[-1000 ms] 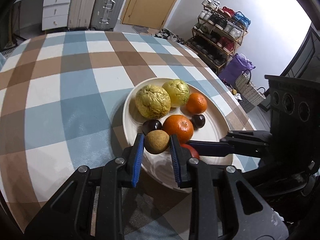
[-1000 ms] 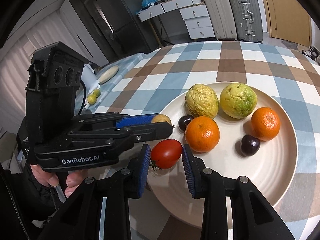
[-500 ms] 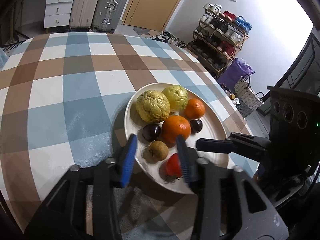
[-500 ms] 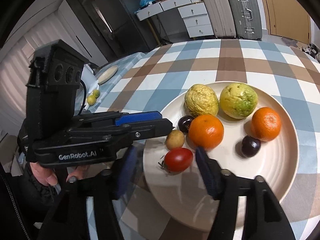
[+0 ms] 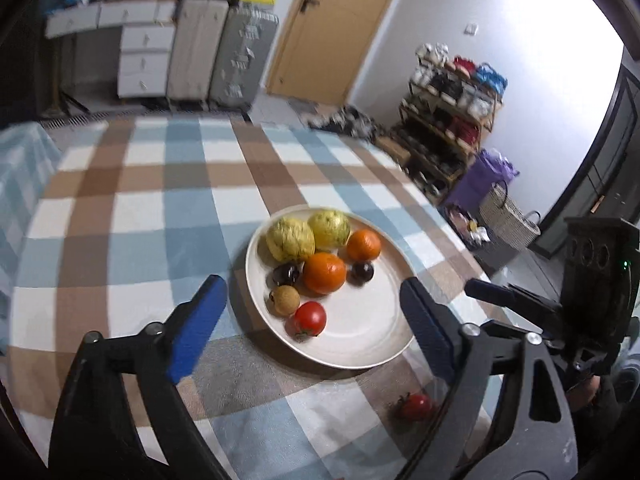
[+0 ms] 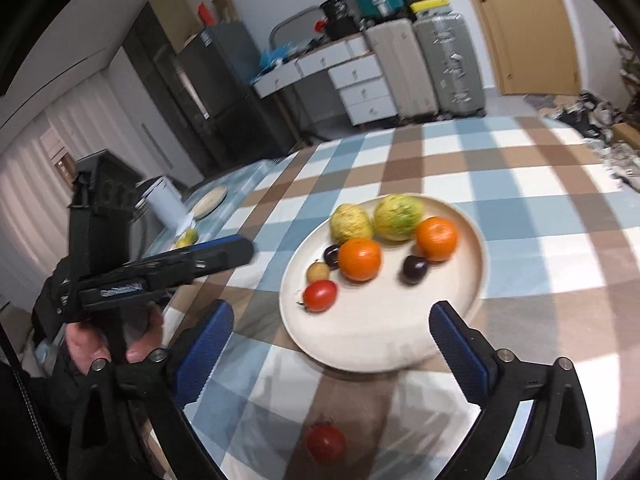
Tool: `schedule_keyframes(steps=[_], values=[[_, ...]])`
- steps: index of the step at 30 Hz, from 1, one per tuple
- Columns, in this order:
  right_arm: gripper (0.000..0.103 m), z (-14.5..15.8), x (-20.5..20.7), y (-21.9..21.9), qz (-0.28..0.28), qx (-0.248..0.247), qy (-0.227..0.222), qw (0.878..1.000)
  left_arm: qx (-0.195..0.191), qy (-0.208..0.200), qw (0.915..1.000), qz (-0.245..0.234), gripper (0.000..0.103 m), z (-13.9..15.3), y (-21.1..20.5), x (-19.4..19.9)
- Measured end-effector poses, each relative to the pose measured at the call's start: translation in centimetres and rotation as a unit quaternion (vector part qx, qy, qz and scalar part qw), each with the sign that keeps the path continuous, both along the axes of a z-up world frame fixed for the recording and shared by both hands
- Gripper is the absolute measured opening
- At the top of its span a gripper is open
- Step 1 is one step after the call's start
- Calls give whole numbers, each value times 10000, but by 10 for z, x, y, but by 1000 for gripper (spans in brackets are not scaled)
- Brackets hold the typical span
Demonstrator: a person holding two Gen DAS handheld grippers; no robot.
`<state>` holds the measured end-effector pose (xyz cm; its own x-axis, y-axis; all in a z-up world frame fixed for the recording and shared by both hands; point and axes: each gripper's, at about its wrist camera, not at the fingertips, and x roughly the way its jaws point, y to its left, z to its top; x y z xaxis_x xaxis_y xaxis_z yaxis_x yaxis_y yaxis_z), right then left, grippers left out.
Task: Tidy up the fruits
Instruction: 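Withdraw both tools toward the last tomato and brown fruit, then grasp the last red tomato with the left tool while the right tool grasps the brown fruit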
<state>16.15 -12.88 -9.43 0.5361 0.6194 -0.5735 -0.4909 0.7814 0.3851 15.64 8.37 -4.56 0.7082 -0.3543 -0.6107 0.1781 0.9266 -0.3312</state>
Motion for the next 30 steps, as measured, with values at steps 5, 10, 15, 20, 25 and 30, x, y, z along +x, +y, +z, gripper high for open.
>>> schedule_keyframes(steps=[5,10,15,20,25,30], values=[[102,20,-28,-22,-254,221,-382,9987,385,-411,9979,315,102,27,-12,-31],[103,32,-54,-34,-430,265,-705,9962,451,-419,9973,396,102,40,-23,-54],[103,35,-77,-43,-573,172,-855,9945,530,-454,9966,442,102,36,-35,-79],[103,31,-100,-46,-580,76,-946,9938,563,-337,9969,443,102,22,-45,-100],[103,31,-129,-56,-801,154,-1279,9884,613,-275,9955,674,102,9,-49,-114],[103,24,-141,-59,-759,181,-1241,9892,692,-289,9945,734,102,1,-53,-121]])
